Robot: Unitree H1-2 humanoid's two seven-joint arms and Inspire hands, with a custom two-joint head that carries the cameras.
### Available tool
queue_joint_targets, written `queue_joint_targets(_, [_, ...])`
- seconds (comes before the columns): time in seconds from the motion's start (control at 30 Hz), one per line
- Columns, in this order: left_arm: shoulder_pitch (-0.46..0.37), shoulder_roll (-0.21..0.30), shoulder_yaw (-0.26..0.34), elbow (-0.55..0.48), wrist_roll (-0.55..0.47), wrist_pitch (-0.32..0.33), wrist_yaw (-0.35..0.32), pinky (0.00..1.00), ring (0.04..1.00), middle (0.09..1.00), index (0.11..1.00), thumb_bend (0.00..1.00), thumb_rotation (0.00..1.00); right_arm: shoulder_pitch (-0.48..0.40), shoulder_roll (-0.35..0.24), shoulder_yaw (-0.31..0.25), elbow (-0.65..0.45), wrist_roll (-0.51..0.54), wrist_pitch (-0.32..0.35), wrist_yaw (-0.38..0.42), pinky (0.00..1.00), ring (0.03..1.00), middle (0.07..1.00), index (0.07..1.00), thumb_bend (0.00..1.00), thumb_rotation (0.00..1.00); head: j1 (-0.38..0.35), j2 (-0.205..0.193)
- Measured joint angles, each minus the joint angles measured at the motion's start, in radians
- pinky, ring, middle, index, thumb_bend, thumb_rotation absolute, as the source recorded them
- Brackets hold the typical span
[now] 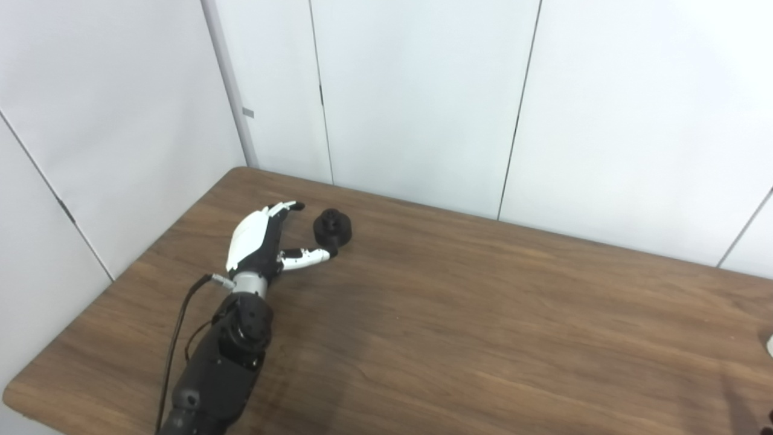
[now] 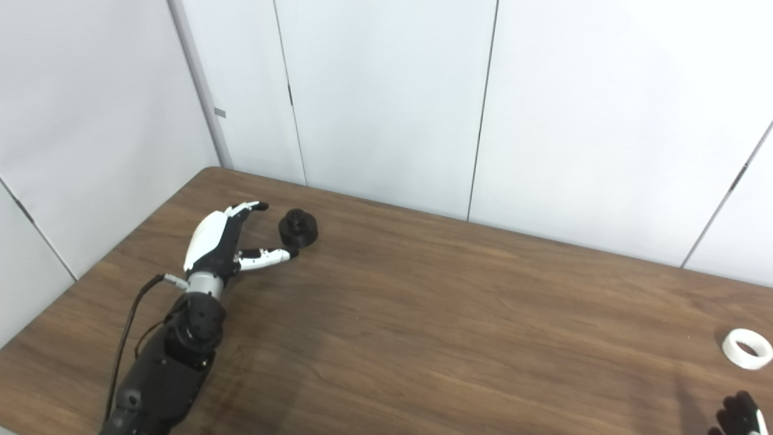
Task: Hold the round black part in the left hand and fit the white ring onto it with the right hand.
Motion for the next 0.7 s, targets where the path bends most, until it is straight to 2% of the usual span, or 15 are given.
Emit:
queue_joint_targets(0.3, [-0.046,0.029,-0.039,0.072,0.001,0.003,-0.003,1.0,0.977,0.922,0.844,0.92,0.37,-0.001,0.001,0.0,0.0,0.001,0.0,0.0,1.0,1.0,1.0,1.0,0.57,1.0,-0.005,0.002])
queue_joint_targets(0.43, [-0.056,0.047,-0.072,0.081,0.012,0.016,-0.019,1.0,0.981,0.928,0.847,0.92,0.42,0.0,0.001,0.0,0.0,0.001,0.0,0.0,1.0,1.0,1.0,1.0,0.57,1.0,-0.006,0.002])
queue_joint_targets(0.7, [-0.098,0.07,-0.112,0.132,0.022,0.052,-0.045,1.0,0.987,0.931,0.839,0.94,0.43,0.0,0.002,0.0,0.0,-0.001,-0.015,0.0,1.0,1.0,1.0,1.0,0.6,1.0,-0.009,0.0])
